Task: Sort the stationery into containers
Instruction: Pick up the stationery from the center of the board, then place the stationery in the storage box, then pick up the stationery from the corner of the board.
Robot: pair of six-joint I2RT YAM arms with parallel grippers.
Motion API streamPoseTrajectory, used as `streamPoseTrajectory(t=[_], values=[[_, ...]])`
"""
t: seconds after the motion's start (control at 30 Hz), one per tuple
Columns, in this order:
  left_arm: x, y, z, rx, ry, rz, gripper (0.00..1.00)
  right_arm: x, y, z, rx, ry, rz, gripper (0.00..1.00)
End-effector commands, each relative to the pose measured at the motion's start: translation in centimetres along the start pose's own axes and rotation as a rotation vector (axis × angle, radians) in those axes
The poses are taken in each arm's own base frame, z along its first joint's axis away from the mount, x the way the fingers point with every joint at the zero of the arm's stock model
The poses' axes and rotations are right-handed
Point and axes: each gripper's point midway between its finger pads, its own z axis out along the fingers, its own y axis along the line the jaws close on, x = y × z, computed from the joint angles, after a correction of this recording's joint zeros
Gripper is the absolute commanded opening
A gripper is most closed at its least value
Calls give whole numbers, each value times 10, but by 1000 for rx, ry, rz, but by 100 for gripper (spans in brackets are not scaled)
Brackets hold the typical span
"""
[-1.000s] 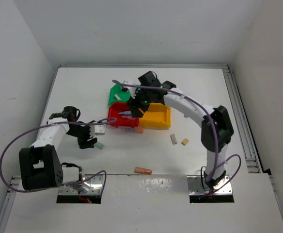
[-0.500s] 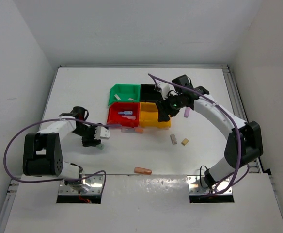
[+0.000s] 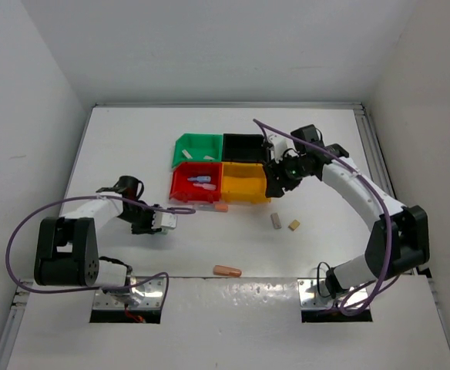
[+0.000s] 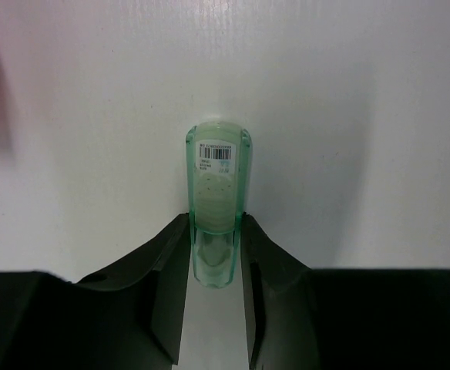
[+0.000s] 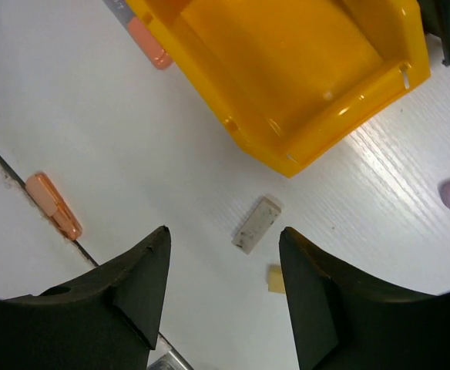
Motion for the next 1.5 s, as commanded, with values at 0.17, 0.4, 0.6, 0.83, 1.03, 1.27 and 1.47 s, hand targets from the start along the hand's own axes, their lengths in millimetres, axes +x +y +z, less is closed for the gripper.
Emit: streamPoseTrajectory(t=[0.17, 0.4, 0.6, 0.83, 1.03, 1.27, 1.47], values=[[-66, 44, -38, -81, -233, -118, 3, 4, -1, -16, 10, -33, -28, 54], [-150, 135, -106, -243, -499, -246, 3, 11, 13, -18, -47, -26, -74, 47], [-178, 170, -98, -248, -539, -279, 6, 11, 22, -10, -73, -5, -129, 44], [-181, 187, -66, -210, -523, -374, 11, 9, 59, 12, -143, 40, -227, 43], [-185, 193, -59, -189, -514, -416, 49, 7, 85, 31, -168, 84, -315, 44], [-182, 225, -135, -367, -597, -478, 68, 7, 123, 55, -203, 127, -349, 45], [-129, 267, -240, -686, -611, -715, 71, 30, 157, 71, -219, 154, -346, 49]])
